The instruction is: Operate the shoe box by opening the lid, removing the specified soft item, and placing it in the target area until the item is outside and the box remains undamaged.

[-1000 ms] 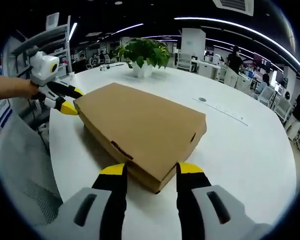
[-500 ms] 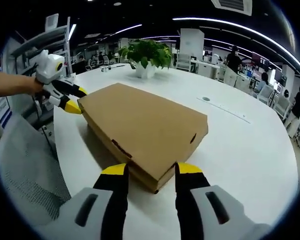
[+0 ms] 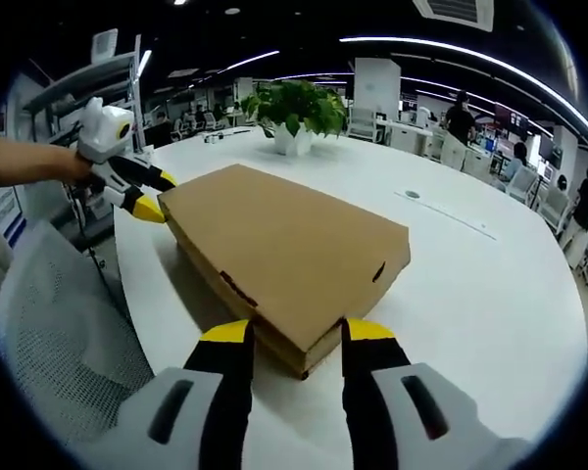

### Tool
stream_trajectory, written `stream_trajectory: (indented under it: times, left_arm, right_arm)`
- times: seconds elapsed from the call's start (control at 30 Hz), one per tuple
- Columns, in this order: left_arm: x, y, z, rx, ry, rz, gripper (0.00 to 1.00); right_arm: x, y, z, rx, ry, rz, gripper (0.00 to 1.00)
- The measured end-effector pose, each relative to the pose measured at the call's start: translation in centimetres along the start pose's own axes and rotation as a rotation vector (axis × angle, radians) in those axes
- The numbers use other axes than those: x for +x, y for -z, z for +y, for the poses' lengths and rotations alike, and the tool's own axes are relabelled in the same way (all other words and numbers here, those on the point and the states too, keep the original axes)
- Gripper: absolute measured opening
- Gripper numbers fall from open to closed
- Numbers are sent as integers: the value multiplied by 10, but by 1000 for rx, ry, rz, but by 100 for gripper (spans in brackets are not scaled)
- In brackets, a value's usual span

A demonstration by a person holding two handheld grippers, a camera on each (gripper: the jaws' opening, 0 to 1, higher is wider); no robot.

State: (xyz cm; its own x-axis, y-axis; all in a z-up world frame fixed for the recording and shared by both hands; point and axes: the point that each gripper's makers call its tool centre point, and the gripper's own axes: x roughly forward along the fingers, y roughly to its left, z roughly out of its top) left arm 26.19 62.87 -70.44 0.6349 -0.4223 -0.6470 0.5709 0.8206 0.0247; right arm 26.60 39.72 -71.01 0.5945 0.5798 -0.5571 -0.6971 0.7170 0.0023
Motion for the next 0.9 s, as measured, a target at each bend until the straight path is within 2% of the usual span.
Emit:
stream_trajectory:
  times: [0.5,0.63,0.73,0.9]
  left_arm:
    - [-18,16,8,-13,-10,12,44]
    - [-18,16,8,-11,-10,3,44]
    - [-17,16,8,-4,-14,-4,45]
    - [-17,16,8,7,-25,-8,46]
  right_arm:
    - [3,-2,21,-19,-36,-3,32]
    - [3,-2,22,-35,-33,-8,32]
    - [3,-1,24,-54,-39,-11,35]
    - [3,-2,26,-36,-44,-24,38]
